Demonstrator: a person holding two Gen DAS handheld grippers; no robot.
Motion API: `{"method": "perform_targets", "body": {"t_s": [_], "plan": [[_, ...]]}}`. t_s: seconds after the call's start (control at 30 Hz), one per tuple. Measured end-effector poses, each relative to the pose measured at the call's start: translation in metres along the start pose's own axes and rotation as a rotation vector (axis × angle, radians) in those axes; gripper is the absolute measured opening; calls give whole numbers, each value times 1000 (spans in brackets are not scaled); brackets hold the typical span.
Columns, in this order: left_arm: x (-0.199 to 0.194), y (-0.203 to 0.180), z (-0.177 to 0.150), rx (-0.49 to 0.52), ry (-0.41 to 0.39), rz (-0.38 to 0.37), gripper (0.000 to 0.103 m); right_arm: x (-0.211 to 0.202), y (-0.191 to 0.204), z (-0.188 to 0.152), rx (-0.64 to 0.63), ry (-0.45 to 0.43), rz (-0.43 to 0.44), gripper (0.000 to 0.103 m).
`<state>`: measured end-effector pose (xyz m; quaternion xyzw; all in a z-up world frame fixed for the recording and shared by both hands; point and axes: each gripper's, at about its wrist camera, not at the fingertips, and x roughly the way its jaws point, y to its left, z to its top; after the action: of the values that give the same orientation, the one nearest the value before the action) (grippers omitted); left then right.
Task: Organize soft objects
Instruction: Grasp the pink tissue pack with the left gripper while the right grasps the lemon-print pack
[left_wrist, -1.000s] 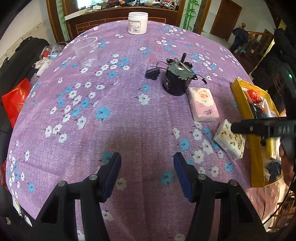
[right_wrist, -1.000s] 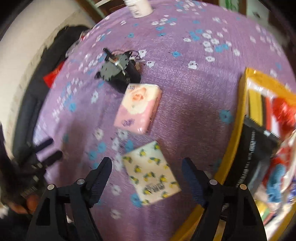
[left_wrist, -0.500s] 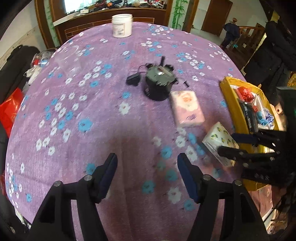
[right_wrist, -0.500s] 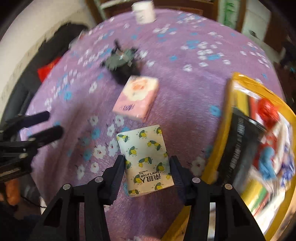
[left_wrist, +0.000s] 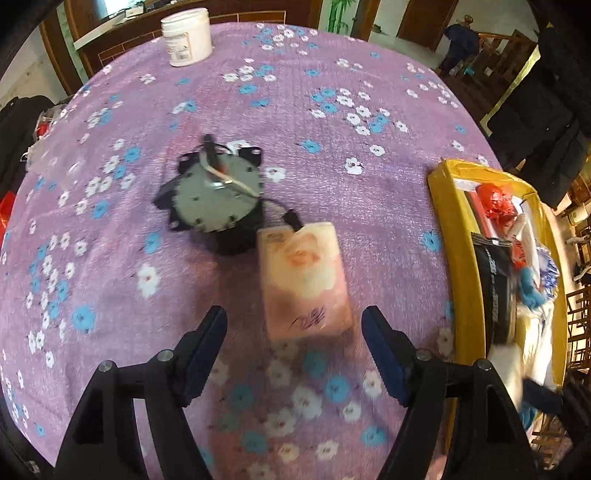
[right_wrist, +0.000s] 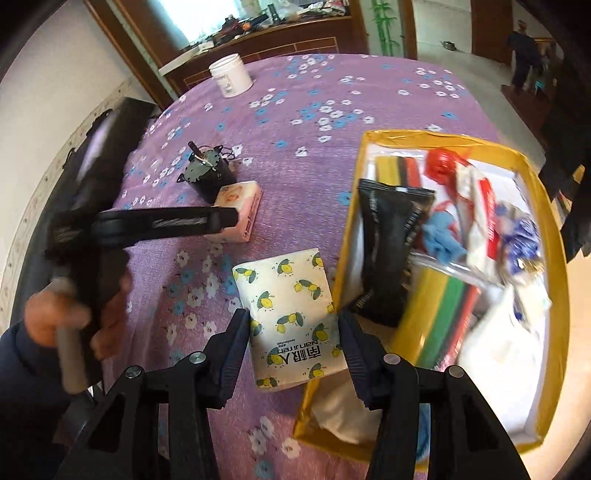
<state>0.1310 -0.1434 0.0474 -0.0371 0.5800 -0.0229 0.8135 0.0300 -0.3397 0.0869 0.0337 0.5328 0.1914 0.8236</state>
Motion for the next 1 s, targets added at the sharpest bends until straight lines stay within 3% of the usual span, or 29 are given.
{"method": "perform_targets", "body": {"t_s": [0.27, 0.47, 1.0], "plan": [[39, -8, 8, -6, 15, 85, 74, -13, -2, -13, 4, -21, 12, 54], [37, -9, -4, 21, -8, 82, 53, -7, 5, -11, -9, -12, 15, 54], [11, -5, -78, 106, -26, 111, 52, 22, 25, 1, -44, 47, 32, 54]]}}
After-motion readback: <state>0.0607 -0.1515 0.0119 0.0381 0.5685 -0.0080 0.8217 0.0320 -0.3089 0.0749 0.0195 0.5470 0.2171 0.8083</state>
